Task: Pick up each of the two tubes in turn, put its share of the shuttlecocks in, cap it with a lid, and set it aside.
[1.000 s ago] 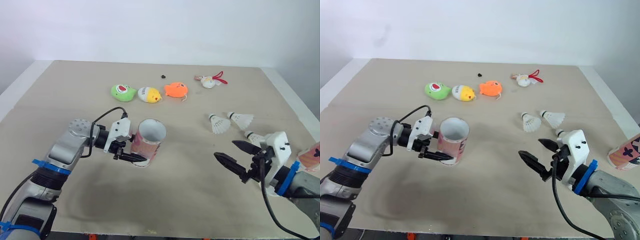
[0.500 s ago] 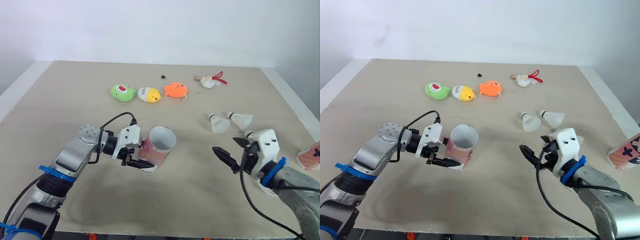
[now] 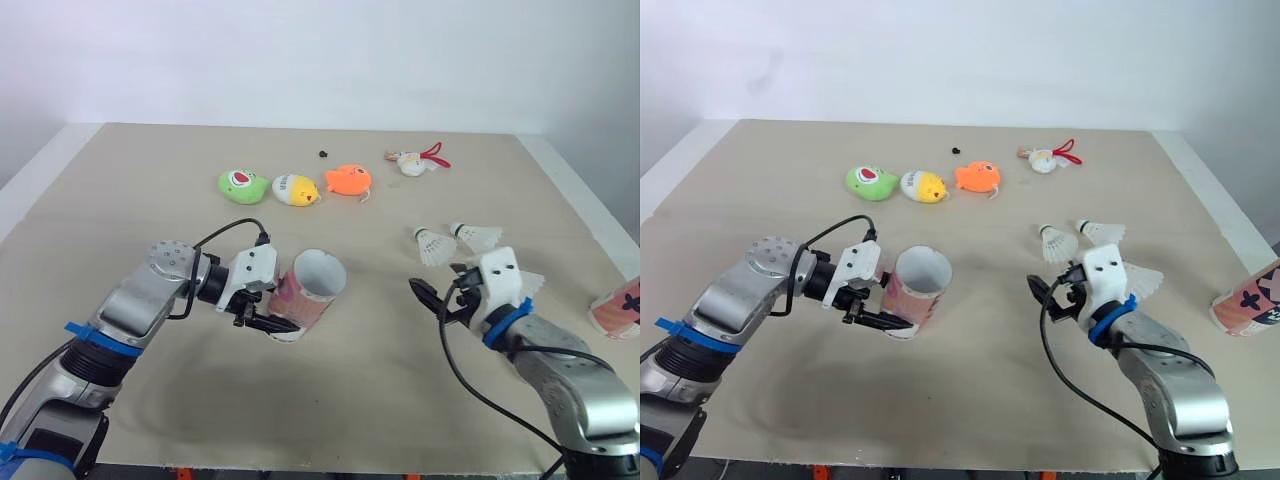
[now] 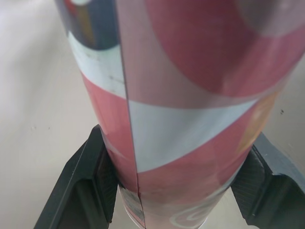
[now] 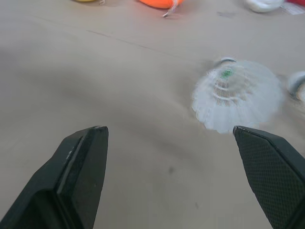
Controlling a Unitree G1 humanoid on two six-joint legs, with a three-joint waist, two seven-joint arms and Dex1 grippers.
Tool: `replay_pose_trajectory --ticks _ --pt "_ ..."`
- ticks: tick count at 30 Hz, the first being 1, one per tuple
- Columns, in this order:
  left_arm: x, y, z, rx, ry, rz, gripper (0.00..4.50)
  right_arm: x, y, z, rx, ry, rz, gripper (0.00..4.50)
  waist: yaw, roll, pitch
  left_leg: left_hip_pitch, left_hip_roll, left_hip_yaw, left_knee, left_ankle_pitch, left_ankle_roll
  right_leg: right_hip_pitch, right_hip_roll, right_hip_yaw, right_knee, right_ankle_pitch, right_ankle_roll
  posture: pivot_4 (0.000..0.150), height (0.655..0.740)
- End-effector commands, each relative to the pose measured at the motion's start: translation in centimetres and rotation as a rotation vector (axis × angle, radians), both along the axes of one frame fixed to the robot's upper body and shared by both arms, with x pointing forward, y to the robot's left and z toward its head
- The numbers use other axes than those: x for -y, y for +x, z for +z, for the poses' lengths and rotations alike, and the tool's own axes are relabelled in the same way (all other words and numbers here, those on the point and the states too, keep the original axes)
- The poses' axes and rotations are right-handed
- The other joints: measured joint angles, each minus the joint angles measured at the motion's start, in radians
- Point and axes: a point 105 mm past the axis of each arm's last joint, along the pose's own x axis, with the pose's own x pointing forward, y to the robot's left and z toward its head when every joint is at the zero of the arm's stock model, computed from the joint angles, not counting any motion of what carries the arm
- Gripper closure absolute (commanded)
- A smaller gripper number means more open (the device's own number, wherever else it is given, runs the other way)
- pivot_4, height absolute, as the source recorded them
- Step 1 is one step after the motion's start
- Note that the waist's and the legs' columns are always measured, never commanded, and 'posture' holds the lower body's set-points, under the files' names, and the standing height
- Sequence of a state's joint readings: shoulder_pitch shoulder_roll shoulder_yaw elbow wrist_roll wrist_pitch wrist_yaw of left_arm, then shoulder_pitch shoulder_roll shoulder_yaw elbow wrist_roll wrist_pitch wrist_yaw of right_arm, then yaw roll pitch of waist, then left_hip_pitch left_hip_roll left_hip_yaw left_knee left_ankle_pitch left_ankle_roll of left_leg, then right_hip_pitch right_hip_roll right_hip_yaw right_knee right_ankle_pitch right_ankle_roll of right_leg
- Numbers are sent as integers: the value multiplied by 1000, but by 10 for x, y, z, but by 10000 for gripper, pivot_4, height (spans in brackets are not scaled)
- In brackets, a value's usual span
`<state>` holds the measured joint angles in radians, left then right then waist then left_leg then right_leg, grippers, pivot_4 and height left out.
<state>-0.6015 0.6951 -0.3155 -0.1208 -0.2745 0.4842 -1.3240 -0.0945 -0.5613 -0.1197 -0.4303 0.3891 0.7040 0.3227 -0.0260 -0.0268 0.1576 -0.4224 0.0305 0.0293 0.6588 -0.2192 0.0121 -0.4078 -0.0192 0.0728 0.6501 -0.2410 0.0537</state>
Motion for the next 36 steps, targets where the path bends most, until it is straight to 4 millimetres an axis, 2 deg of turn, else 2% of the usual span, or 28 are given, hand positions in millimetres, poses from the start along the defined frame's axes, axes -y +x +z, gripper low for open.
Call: replay_pose_trajectory --ticks 1,8,13,24,29,30,33,36 --pt "-2 -1 12 32 13 -9 17126 1 12 7 53 -30 -26 0 2 0 0 0 0 0 0 0 0 0 0 0 0 0 0 1500 7400" --pt "-16 -11 11 -6 77 -31 17126 8 38 0 69 -65 -104 0 1 0 0 -1 -1 0 -1 0 0 -1 -1 0 0 0 -2 1500 7400" --pt "-29 -8 5 16 150 12 17126 7 51 -2 72 -47 -117 0 1 0 0 -1 -1 0 -2 0 0 -1 -1 0 1 0 -3 1500 7400" --pt "-33 -3 3 71 181 27 17126 15 75 -8 77 -24 -202 0 -1 0 0 0 0 1 -2 1 -1 -1 0 0 2 0 -2 1500 7400" --pt "-34 -4 2 66 190 24 17461 16 79 -9 89 -10 -205 22477 -1 0 0 1 0 1 -2 1 -1 -1 1 0 2 0 -2 1500 7400" --pt "-35 -4 1 61 197 25 17461 15 78 -9 89 -7 -197 28711 -1 0 0 1 0 1 -2 1 -1 -1 1 0 2 0 -3 1500 7400" --pt "-39 -7 -2 33 225 23 17461 12 77 -9 97 6 -183 43671 -4 0 0 1 0 1 -2 1 -1 -1 1 0 2 0 -3 1500 7400" --pt "-47 -10 -5 16 272 24 17461 12 75 -10 94 15 -177 44585 -11 0 0 1 1 1 -2 1 -1 -1 1 0 2 0 -3 1500 7400"
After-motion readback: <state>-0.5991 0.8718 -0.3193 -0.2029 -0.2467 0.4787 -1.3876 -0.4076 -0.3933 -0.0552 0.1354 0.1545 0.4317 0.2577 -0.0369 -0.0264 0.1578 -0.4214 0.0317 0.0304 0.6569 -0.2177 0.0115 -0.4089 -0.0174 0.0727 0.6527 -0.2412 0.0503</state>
